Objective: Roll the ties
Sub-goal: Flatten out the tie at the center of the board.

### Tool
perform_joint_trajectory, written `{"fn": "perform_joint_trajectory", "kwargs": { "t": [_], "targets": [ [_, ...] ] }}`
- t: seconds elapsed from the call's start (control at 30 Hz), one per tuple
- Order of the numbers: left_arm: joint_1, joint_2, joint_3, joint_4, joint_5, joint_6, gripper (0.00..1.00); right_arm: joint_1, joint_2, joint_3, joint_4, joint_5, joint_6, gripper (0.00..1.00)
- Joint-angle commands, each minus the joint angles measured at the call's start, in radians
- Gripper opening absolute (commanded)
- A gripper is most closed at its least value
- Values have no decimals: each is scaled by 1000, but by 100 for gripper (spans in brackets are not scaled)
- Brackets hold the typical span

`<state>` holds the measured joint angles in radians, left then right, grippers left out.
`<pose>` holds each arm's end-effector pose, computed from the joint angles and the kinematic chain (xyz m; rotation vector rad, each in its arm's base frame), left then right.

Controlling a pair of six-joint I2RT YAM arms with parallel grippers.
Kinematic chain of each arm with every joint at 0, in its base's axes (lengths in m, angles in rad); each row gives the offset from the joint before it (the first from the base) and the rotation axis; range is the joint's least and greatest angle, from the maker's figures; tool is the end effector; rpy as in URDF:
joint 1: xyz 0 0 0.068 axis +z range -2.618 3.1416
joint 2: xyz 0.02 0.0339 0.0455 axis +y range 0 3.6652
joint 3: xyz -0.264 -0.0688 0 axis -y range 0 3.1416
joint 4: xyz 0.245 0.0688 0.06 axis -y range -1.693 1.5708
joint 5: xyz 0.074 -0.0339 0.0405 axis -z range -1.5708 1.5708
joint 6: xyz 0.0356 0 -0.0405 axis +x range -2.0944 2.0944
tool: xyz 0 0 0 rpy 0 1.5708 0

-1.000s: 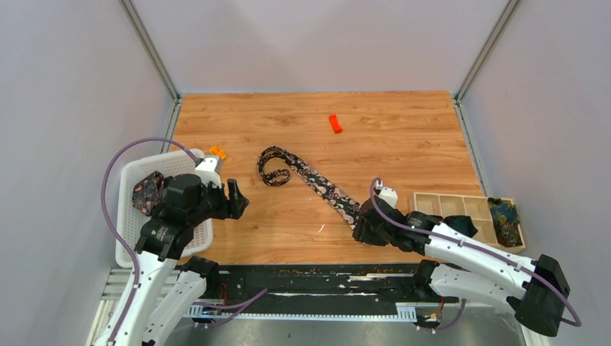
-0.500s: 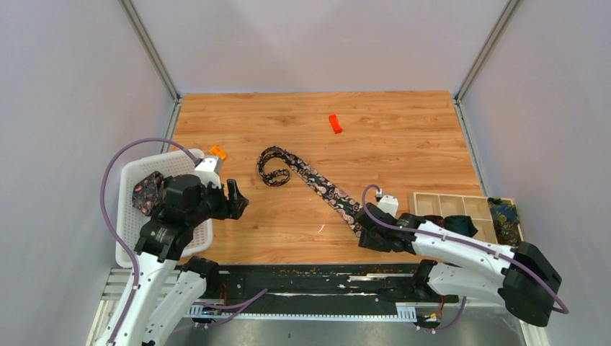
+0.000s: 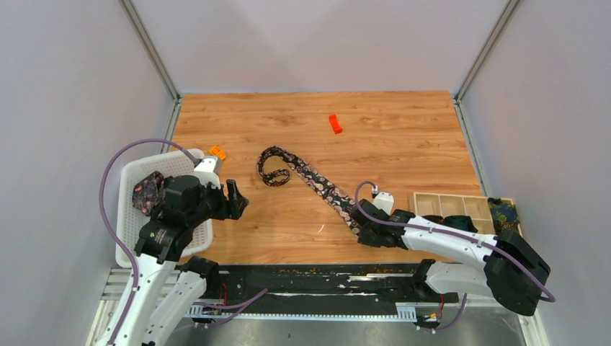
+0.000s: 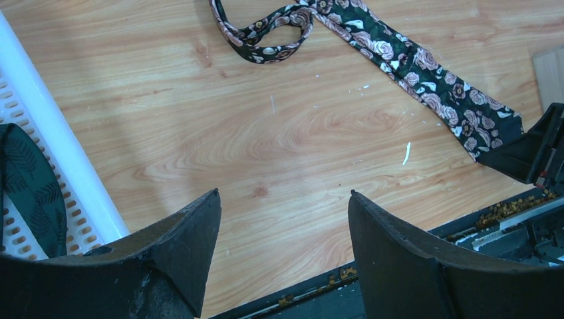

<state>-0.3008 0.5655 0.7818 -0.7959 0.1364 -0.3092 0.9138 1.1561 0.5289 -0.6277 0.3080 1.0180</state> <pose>0.1083 -0.0387 0.3063 0.0715 2.1855 -0.4971 0.1189 0.1365 0.1573 0.2080 2.7019 0.1158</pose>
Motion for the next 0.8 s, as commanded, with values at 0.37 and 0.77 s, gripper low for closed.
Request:
{"fn": "perform_joint_trajectory", "kwargs": {
  "t": [0.37, 0.77],
  "targets": [
    [-4, -10, 5, 11, 0, 4, 77, -68, 29, 109, -51, 92, -103, 0],
    [-4, -10, 5, 9, -4, 3, 77, -179, 27, 126, -9, 88, -223, 0]
  ]
}}
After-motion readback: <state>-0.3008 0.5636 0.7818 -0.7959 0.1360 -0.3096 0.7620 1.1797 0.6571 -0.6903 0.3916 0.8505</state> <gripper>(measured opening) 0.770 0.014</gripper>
